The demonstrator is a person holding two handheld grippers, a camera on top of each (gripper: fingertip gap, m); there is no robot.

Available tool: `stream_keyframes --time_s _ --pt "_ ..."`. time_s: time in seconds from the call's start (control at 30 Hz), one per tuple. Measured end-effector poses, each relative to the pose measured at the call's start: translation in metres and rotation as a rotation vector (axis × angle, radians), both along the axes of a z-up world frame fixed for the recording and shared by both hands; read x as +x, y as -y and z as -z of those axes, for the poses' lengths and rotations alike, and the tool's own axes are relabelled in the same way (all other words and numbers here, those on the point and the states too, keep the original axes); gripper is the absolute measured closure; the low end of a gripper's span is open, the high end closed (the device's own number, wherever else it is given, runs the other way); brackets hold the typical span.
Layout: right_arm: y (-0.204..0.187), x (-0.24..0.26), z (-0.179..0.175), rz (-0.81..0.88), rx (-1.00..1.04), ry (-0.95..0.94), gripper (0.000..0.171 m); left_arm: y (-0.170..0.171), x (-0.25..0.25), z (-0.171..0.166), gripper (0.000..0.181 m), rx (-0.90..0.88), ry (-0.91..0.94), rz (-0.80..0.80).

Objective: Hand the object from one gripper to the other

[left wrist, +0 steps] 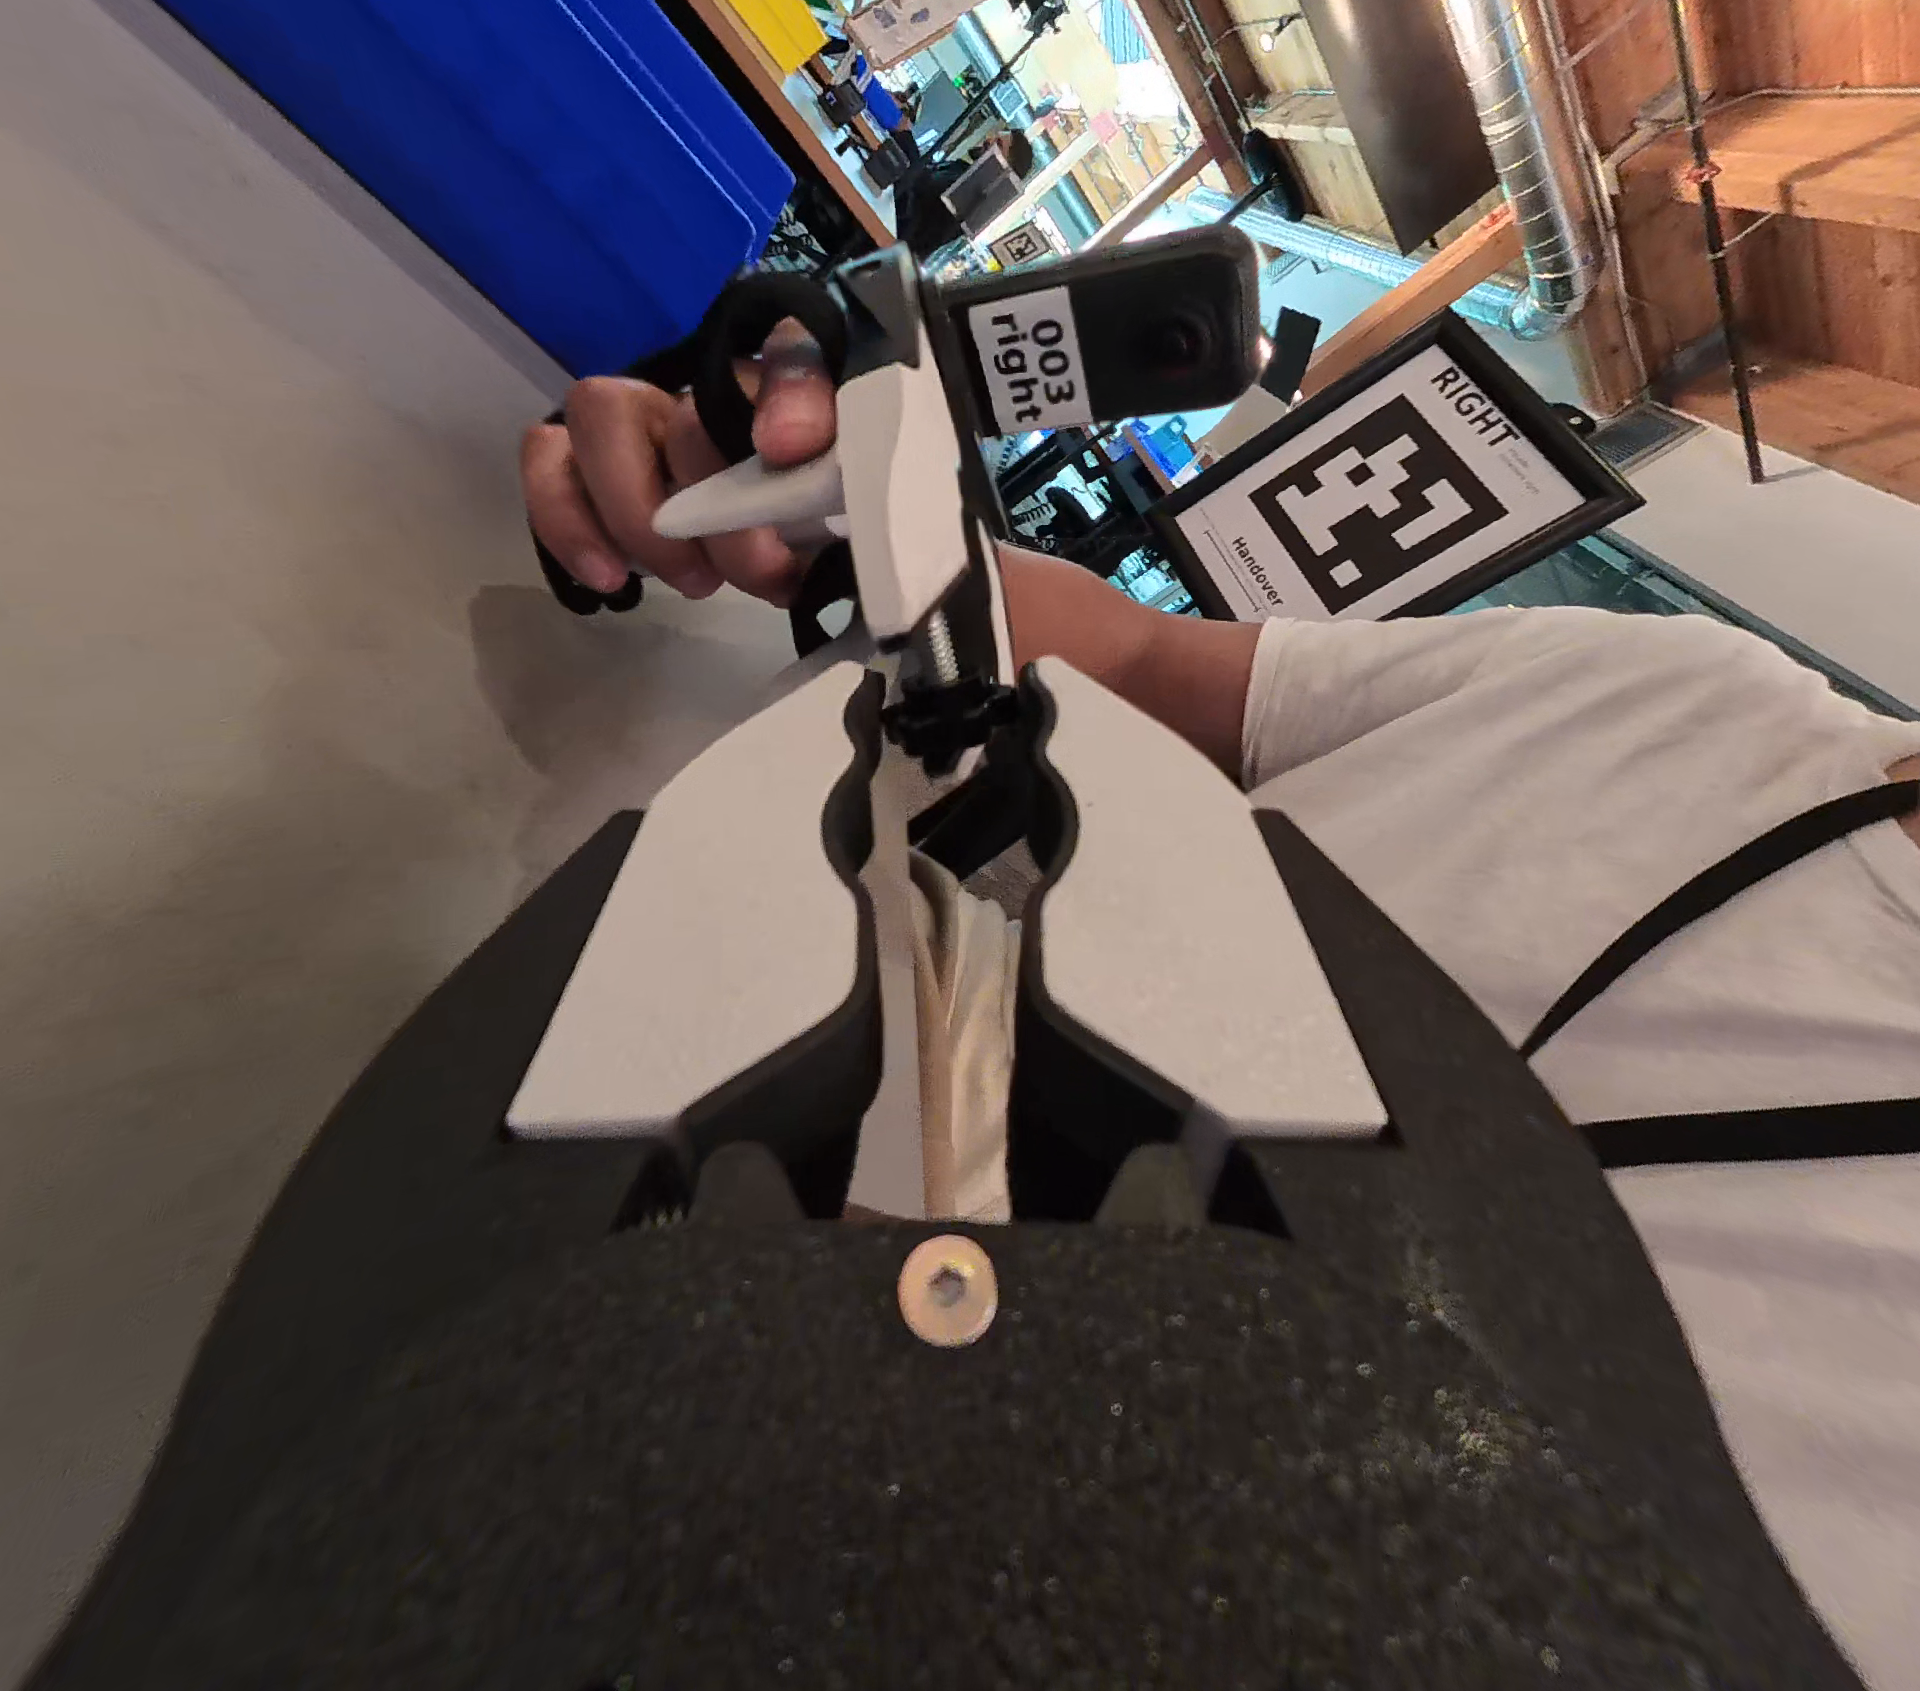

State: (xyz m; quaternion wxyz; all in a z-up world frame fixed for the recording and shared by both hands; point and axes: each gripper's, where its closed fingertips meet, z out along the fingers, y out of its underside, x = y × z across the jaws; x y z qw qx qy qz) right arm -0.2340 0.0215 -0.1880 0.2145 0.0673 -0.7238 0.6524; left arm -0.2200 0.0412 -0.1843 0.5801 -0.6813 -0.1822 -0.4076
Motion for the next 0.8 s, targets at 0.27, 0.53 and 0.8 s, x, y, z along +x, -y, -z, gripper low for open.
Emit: stream_keyframes --time_s 0.27,0.53,0.8 --pt "-0.014 -0.023 -0.006 0.092 -0.124 0.211 0.13 0.005 -0.031 -0.005 0.157 0.023 -0.195 -0.208" --pt "-0.012 -0.049 -0.032 0.428 -0.298 0.081 0.121 0.035 -0.082 -0.039 0.158 0.418 0.305 -0.644" --pt "0.01 -0.056 -0.03 0.657 -0.145 -0.172 0.137 0.018 -0.071 -0.033 0.157 0.498 0.445 -0.724"
